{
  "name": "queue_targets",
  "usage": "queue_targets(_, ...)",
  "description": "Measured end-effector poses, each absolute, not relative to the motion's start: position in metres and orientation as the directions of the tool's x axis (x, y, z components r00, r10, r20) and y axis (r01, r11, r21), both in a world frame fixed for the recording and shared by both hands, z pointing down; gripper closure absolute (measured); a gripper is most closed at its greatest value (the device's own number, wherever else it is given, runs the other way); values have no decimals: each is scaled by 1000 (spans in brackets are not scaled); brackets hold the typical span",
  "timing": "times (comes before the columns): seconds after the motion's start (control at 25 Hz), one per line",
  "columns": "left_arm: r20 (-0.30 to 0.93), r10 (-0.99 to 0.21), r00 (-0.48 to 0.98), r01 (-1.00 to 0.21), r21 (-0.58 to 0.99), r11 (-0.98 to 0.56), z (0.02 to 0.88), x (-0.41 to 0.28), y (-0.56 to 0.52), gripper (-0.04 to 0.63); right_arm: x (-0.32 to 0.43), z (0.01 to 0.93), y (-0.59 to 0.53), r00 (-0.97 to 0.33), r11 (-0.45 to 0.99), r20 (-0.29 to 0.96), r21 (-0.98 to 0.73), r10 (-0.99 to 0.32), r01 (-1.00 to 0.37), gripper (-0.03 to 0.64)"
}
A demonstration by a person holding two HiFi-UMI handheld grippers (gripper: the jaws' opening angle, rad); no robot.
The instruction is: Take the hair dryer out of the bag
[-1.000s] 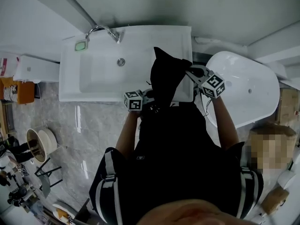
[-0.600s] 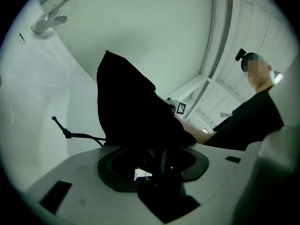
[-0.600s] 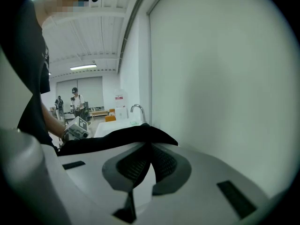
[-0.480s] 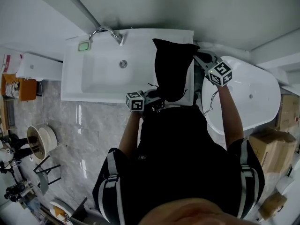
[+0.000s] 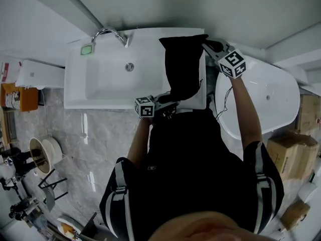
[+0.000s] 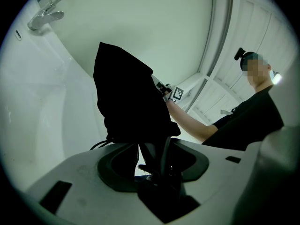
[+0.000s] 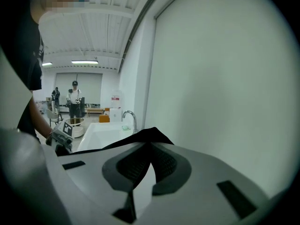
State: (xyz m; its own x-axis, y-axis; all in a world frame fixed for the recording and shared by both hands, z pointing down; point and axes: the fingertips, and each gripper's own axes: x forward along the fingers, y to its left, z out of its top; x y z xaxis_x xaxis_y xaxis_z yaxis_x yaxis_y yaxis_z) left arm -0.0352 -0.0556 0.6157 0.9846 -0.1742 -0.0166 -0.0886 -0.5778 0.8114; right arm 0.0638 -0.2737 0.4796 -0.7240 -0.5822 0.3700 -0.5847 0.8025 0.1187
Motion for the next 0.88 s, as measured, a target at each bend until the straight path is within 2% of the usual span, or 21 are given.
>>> queue_targets(0.4,-70,-111,991,-16,775,-632,584,-30,-52,407,72,523,-302,-569,732,525,167,-633,-660,540)
queue_targets(0.48,-45,-96,994,-26,772,-635,584,-28,-50,407,75,521,-304,-539,696,508,184,-671,-694,540)
queue_targets(0.68,87,-26,996,-83,751,-655,607,-26,-40,407,74,478,-316,-509,605,368,223,-778,-764,541)
queue_targets(0.88,50,20,999,-24,753,-657,605,-16,-23,408,88,467,-323,-494,595,369,244,-787,-766,543)
